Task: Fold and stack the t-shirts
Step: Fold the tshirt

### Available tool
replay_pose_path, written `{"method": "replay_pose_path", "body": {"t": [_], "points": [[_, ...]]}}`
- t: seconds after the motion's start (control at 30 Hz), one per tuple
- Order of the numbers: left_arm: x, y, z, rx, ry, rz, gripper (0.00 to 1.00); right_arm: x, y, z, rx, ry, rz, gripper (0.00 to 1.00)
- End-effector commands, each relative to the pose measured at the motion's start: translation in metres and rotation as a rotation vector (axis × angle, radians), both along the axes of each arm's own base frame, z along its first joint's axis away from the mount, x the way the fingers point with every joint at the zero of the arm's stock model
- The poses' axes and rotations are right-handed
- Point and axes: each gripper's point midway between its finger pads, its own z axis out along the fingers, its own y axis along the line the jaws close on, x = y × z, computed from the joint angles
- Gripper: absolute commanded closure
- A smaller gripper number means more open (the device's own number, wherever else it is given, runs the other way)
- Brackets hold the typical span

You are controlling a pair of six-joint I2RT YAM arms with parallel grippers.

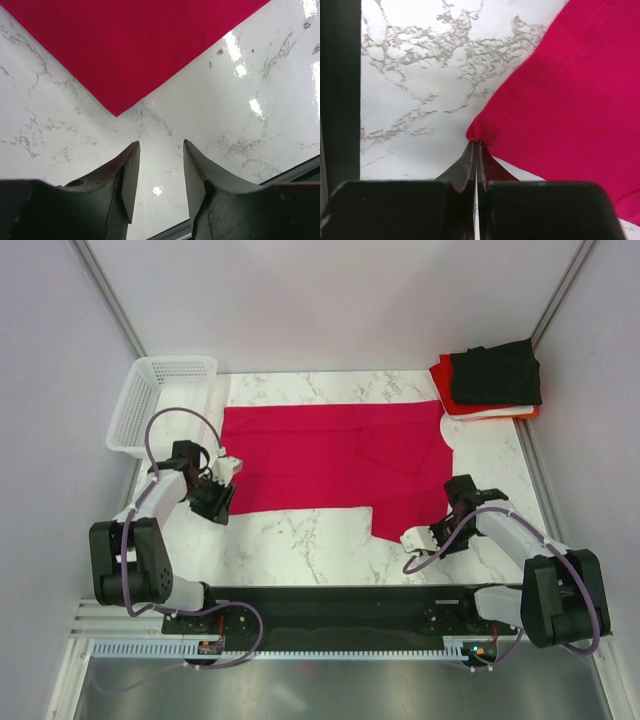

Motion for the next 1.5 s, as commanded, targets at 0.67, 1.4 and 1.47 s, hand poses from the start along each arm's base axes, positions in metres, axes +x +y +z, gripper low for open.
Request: {"method": "replay_pose_path", "body": {"t": [0.67, 1.4, 1.47], "points": [[0.043, 0.011, -0.023, -0.056, 0.008, 0.027, 0.51, 0.011, 0.003, 0.007, -0.003, -0.060, -0.089, 1.00], [0.065, 0.016, 0.016, -0.023, -0.107, -0.051, 0.98, 0.098, 0.002, 0.094, 0.144, -0.293, -0.608, 1.00], [0.074, 0.017, 0.024, -0.018, -0.128, -0.051, 0.98, 0.114, 0.003, 0.112, 0.191, -0.334, -0.689, 1.00]]}}
